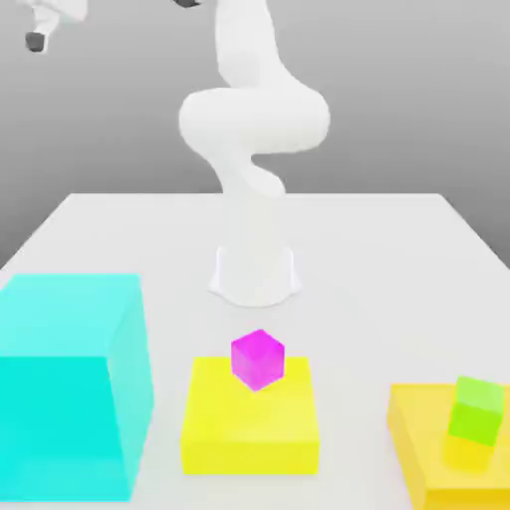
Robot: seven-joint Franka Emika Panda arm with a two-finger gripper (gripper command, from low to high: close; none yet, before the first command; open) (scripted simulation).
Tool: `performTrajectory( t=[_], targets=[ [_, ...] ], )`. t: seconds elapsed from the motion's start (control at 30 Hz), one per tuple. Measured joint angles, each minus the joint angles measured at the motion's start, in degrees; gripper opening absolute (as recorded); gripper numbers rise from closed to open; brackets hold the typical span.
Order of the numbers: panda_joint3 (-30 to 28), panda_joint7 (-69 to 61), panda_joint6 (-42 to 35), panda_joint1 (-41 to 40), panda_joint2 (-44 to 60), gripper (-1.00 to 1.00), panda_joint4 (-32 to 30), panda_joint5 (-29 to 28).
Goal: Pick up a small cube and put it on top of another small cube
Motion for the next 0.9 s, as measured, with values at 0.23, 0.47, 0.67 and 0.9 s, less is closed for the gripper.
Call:
performTrajectory(
  t=[0.23, 0.47, 0.67, 0.9],
  targets=[
    [-8.09, -18.39, -1.5, 1.87, -0.83, 0.0, -2.32, -6.53],
    [-17.12, -37.07, -1.15, 4.66, -1.08, 0.0, -5.52, -13.78],
    [-26.58, -53.23, 2.13, 9.11, -0.62, 0.0, -9.72, -21.61],
    [-38.49, -71.11, 6.59, 16.21, 0.35, 0.0, -14.45, -31.41]
  ],
)
